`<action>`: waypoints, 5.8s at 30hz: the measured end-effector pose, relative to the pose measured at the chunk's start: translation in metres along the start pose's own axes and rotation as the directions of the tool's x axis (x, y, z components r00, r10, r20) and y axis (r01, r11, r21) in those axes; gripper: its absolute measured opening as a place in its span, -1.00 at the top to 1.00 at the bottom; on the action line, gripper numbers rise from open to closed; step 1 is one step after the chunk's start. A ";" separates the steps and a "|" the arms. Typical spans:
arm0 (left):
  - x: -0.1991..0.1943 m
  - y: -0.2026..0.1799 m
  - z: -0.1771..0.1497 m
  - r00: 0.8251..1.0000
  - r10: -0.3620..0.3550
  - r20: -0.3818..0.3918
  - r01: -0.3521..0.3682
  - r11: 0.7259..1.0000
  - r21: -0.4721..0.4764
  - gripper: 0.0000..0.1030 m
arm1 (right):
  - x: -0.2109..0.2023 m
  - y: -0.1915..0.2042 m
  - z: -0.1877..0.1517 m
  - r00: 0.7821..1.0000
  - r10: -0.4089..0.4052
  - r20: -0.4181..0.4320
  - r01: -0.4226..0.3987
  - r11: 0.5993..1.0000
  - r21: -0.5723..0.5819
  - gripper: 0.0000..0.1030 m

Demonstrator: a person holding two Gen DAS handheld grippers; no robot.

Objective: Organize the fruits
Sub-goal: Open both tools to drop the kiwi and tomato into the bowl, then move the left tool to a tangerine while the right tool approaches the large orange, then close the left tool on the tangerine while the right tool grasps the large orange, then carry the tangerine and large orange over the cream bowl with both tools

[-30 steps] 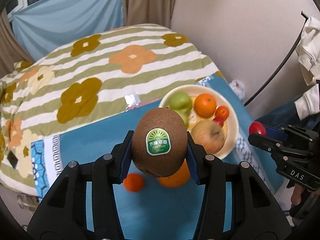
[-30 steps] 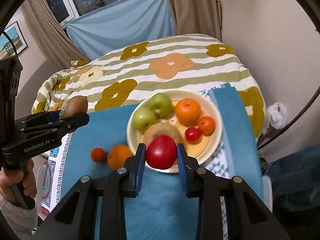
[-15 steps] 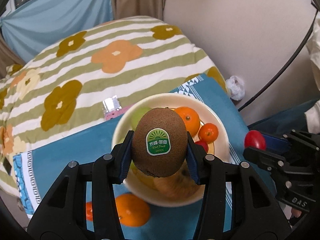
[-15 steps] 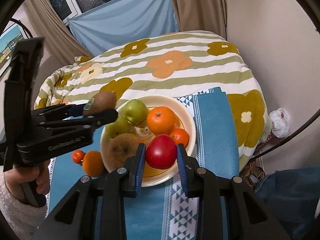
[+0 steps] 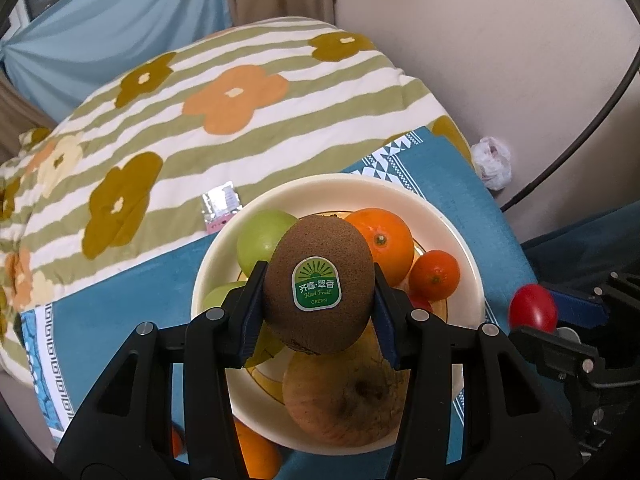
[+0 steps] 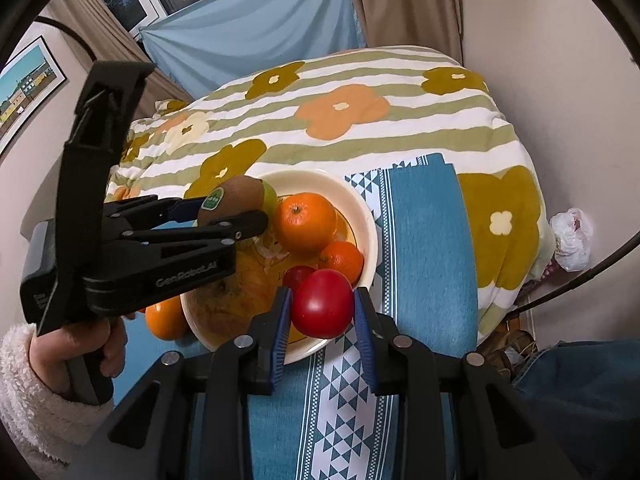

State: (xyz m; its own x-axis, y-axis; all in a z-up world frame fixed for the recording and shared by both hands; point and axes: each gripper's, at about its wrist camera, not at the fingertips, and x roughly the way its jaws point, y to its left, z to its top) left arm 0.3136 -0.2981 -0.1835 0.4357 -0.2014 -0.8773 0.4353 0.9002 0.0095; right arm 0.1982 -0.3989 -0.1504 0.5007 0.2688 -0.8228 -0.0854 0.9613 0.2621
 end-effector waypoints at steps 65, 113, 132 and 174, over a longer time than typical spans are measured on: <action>-0.183 0.132 -0.149 0.978 0.171 0.121 -0.142 0.966 -0.217 -1.00 | -0.043 0.076 -0.035 0.997 -0.036 0.066 0.047 0.983 -0.179 -0.99; -0.028 0.158 -0.150 0.958 -0.280 -0.062 0.287 0.932 0.222 -0.50 | 0.072 0.150 -0.067 0.998 -0.054 0.045 0.031 0.914 0.405 -0.77; -0.024 0.176 -0.152 0.972 -0.219 -0.088 0.234 0.943 0.236 0.17 | 0.092 0.153 -0.059 0.999 -0.031 0.023 0.019 0.921 0.389 -0.36; -0.131 0.185 -0.109 0.984 -0.143 0.105 0.136 0.988 0.068 0.17 | 0.007 0.165 -0.036 0.990 -0.079 0.114 0.052 0.974 0.219 0.00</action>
State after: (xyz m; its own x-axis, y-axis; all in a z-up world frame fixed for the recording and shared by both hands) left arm 0.2510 -0.0632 -0.1191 0.4491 -0.3673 -0.8145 0.5434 0.8359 -0.0773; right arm 0.1566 -0.2358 -0.1314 0.6010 0.1837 -0.7778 0.1318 0.9371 0.3231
